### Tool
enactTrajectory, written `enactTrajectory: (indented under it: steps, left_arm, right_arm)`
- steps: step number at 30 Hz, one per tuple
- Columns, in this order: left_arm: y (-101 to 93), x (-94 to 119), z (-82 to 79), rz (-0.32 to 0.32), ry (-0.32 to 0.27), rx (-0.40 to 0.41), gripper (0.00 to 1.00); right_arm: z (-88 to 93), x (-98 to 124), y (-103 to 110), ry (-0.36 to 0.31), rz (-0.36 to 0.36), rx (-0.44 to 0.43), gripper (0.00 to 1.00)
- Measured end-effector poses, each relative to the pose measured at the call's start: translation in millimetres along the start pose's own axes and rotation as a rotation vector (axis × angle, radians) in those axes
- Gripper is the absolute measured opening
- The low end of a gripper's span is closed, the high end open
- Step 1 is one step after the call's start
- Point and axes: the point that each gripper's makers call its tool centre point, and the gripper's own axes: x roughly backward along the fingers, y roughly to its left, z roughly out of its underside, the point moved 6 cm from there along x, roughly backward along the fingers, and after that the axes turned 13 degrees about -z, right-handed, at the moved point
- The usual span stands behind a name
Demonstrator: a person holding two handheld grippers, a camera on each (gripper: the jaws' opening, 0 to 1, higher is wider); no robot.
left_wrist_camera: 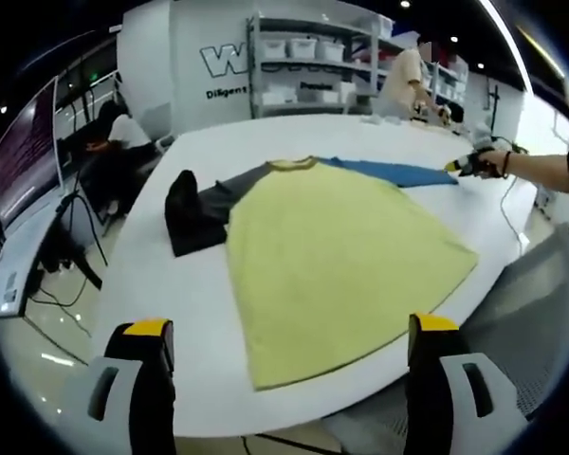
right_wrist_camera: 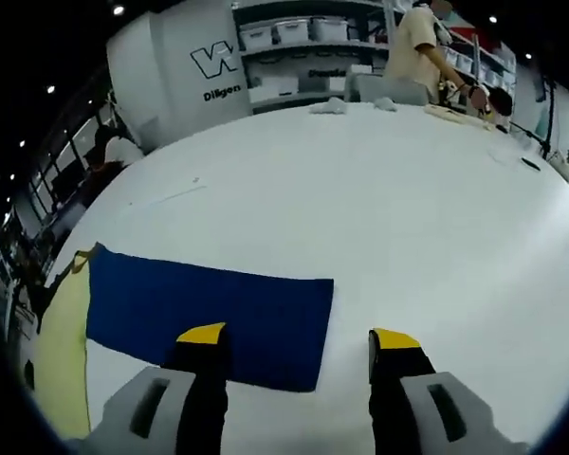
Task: Fold the garment on the visible template until the final outline fits inside the template.
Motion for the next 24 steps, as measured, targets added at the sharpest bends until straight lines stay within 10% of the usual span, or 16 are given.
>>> enactTrajectory:
  steps: [24]
  left_arm:
    - [4.9,11,3.2,-0.017,-0.005,-0.011,0.98]
  right_arm:
    - [12.6,2,21,0.022,0.114,0.161,0.0]
